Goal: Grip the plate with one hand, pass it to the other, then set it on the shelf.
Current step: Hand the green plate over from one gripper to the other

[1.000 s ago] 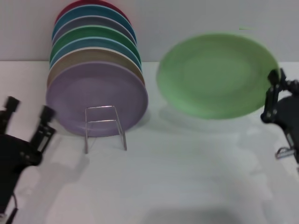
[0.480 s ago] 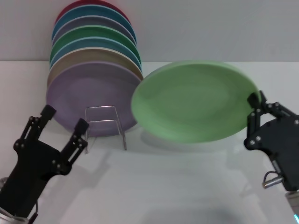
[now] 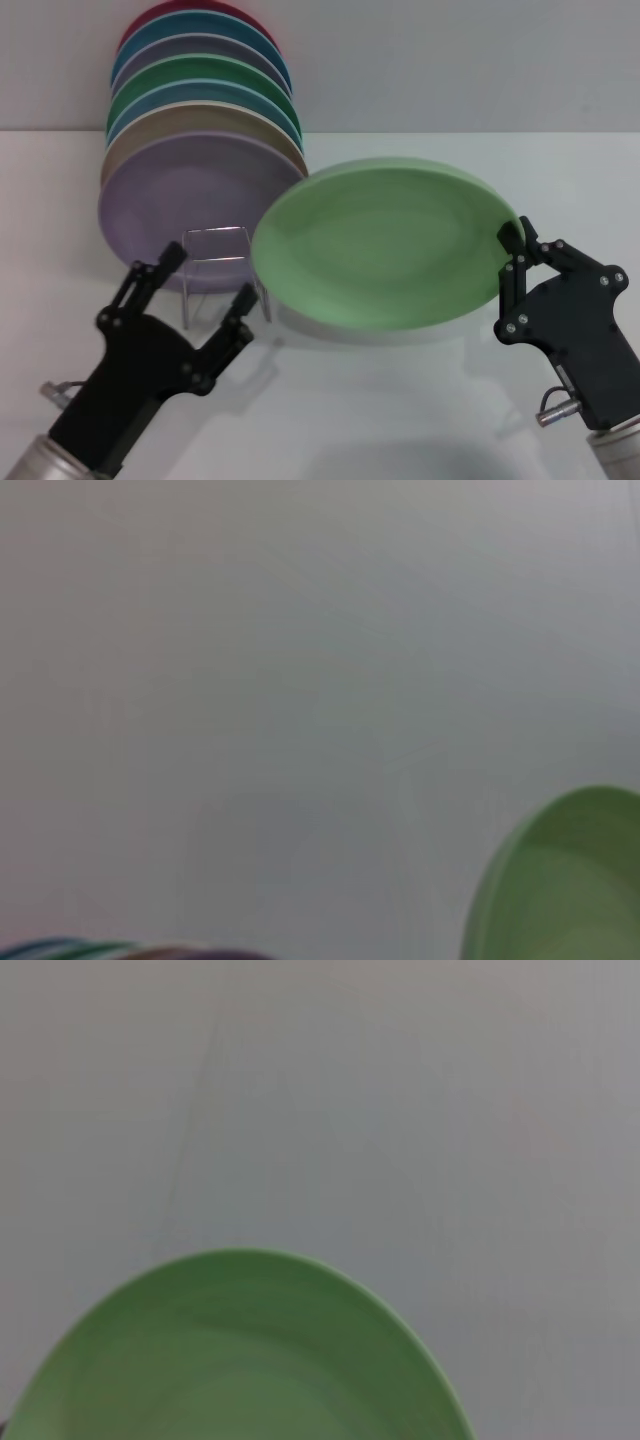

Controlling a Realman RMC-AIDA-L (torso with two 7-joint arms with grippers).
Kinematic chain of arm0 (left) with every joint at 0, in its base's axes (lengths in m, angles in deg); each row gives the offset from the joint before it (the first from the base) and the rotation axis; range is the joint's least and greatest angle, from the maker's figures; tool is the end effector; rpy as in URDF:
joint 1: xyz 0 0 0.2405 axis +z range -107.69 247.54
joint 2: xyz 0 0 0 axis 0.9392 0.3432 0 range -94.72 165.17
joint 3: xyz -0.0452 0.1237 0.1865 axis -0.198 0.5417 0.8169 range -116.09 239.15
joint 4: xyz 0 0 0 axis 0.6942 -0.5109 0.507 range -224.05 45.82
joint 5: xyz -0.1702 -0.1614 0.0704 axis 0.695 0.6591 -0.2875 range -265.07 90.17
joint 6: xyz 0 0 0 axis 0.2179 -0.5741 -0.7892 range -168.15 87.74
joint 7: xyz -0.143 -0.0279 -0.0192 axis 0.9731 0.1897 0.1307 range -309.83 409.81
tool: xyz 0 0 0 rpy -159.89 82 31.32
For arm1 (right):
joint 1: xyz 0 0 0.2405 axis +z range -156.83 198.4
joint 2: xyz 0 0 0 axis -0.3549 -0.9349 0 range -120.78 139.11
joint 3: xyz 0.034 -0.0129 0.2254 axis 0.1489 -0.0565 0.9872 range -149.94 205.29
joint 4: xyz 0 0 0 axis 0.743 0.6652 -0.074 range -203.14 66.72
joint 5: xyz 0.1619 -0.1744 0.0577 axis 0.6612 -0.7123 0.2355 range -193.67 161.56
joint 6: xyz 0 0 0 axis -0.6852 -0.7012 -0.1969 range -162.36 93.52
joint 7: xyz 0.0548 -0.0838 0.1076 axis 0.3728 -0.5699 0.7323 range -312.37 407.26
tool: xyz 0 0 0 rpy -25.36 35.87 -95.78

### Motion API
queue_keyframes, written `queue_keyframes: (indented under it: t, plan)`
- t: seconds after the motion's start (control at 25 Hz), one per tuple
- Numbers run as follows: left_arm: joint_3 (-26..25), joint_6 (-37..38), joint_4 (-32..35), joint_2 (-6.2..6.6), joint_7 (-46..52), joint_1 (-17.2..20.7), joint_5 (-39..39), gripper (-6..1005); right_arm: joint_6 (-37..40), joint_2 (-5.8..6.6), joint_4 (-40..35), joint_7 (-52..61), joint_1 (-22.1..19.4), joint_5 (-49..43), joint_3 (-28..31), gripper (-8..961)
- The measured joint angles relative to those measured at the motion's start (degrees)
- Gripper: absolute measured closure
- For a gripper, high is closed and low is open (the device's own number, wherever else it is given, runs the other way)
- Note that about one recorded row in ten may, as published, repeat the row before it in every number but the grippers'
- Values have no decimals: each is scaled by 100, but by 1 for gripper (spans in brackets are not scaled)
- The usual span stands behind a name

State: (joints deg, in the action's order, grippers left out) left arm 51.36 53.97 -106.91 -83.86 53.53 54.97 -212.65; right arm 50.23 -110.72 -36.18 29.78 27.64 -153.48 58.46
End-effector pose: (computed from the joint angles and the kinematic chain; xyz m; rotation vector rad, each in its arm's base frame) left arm -0.2616 0.2197 -0.0786 -1.9159 -0.2375 -1.1232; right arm 0.2400 0.2323 -0.0802 -1.6891 0.1138 0.8877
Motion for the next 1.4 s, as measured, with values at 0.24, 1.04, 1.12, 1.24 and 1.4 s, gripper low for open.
queue_keyframes:
  t: [0.24,1.04,1.12,1.24,1.4]
  plan:
    - [-28,-575,-118,0,-39,-206,-4,283,17,0,104,-321,66,595,-584,932]
    - [-49,-926,-87,9,-64,-408,32,291,52,0,443,-1088,-79,1236,-1272,931]
    - [-53,-972,-91,9,-64,-425,36,292,52,0,447,-1088,-79,1237,-1293,931]
    - [-99,-980,-92,9,-64,-426,39,293,52,0,449,-1089,-72,1242,-1321,931]
    - [-125,-987,-86,9,-64,-401,40,372,40,0,445,-1090,-36,1305,-1335,931]
